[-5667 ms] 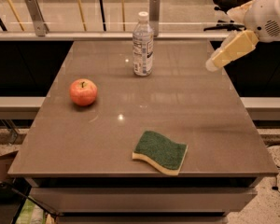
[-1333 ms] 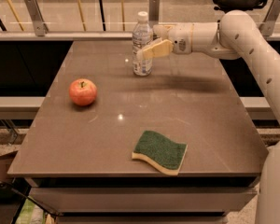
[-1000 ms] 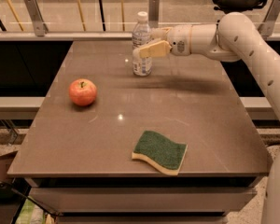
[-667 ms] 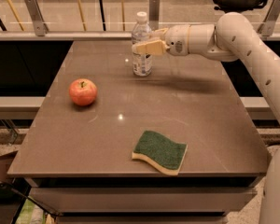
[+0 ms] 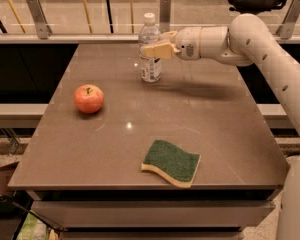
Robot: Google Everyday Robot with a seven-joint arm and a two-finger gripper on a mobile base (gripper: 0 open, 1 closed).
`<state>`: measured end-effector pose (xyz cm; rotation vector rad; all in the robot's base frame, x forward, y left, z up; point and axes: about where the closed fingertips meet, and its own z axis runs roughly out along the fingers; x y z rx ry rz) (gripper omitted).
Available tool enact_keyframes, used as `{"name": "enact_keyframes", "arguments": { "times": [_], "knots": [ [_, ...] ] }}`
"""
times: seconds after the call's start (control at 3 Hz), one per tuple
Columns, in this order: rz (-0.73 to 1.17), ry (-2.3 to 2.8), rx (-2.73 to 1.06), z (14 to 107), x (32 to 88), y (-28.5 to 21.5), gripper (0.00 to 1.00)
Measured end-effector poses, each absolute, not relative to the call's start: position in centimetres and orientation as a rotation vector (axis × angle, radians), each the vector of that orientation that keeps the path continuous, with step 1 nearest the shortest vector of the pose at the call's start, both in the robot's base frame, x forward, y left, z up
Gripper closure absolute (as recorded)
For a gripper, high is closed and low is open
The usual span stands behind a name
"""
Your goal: Knock blue plastic bottle over
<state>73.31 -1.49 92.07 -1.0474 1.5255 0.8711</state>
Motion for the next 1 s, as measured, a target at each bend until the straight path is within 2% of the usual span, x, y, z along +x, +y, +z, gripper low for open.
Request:
{"name": "enact_keyframes", "arguments": {
  "times": [0.33, 1.0],
  "knots": [
    [0.858, 1.548, -1.056, 92.6, 73.1, -1.9, 1.0],
    [0.739, 1.692, -1.075, 95.3, 72.5, -4.7, 1.0]
  ]
}}
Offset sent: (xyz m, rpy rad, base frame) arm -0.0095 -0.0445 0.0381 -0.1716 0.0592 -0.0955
